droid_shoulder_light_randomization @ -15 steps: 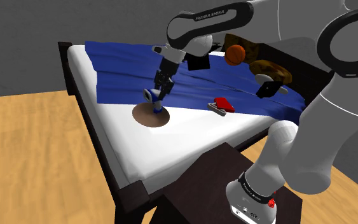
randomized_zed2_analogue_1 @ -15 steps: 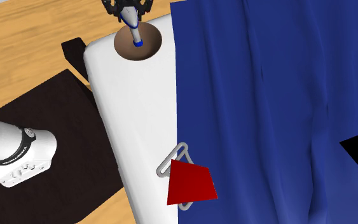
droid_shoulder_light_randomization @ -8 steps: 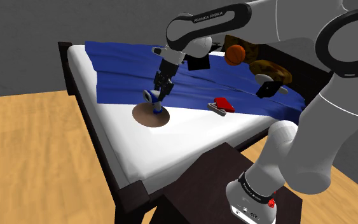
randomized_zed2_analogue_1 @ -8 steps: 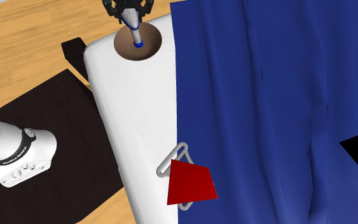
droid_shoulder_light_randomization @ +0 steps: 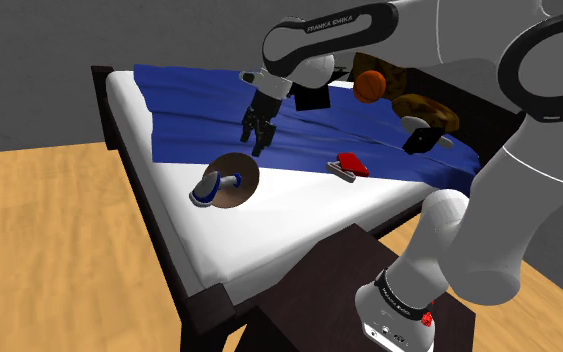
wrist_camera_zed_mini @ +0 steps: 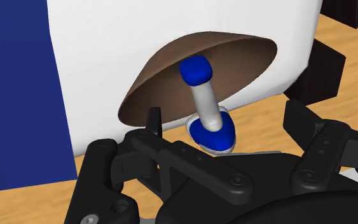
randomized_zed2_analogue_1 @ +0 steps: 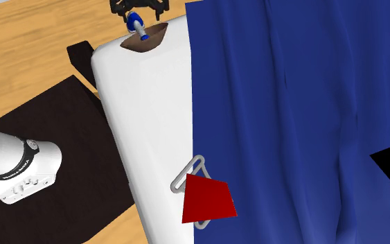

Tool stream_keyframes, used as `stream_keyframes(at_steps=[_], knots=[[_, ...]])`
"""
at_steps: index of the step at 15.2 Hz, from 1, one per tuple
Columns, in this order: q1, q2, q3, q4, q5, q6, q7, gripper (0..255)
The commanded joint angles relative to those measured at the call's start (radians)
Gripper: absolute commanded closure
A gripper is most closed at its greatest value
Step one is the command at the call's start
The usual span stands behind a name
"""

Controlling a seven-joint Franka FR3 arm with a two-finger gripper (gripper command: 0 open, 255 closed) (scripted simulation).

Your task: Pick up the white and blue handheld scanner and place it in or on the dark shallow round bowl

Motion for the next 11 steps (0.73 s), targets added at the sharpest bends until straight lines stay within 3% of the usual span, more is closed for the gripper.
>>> stream_keyframes(at_steps=[1,3,11], knots=[[-0.005,-0.019,-0.007,0.029,-0.019,-0.045,0.011,0],[-0.011,-0.038,-0.013,0.067,-0.038,-0.1,0.023,0],[-0.011,-0.038,-0.013,0.067,-0.038,-0.1,0.023,0]])
